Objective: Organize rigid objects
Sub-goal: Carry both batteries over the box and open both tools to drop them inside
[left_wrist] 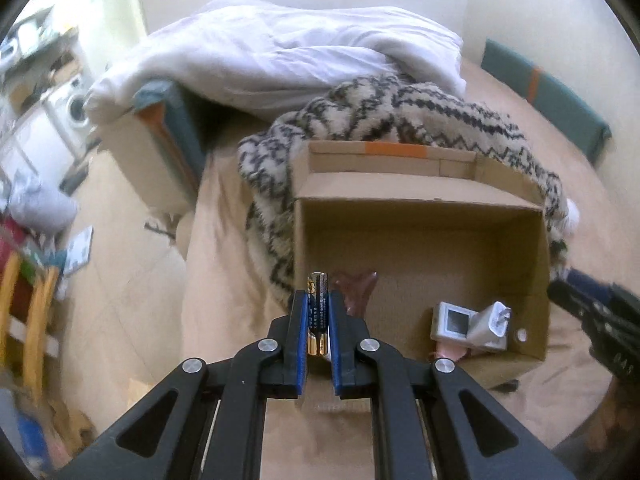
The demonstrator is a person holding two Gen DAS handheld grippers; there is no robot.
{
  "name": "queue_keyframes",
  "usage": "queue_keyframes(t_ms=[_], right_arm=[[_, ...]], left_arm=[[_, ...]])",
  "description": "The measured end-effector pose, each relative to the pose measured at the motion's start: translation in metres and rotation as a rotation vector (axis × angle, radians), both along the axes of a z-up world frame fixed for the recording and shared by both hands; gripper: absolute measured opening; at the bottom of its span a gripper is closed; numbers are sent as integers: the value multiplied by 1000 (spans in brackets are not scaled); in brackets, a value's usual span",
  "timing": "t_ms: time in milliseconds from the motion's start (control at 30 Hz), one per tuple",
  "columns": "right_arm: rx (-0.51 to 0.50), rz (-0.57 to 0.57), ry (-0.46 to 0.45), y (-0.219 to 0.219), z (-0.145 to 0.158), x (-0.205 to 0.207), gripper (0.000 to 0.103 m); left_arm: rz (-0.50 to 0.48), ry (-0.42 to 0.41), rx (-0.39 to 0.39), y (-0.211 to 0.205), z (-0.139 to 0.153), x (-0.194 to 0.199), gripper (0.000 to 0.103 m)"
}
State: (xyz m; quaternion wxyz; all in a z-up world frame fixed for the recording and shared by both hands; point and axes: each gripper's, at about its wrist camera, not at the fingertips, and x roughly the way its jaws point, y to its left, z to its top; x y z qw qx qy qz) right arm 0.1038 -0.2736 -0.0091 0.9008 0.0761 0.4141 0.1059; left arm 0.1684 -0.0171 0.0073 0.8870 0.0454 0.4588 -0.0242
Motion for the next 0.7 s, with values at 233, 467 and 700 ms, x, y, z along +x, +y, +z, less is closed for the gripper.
queue_keyframes(t_ms=[233, 467, 700], right_arm=[[-15, 0, 76, 9, -32, 26, 45], [-62, 47, 121, 27, -48, 28, 45], [-84, 62, 159, 34, -58, 28, 45]], left_arm=[[-55, 18, 22, -26, -45, 24, 9], [-68, 15, 83, -34, -68, 28, 9], [-41, 49, 64, -31, -76, 30, 9]])
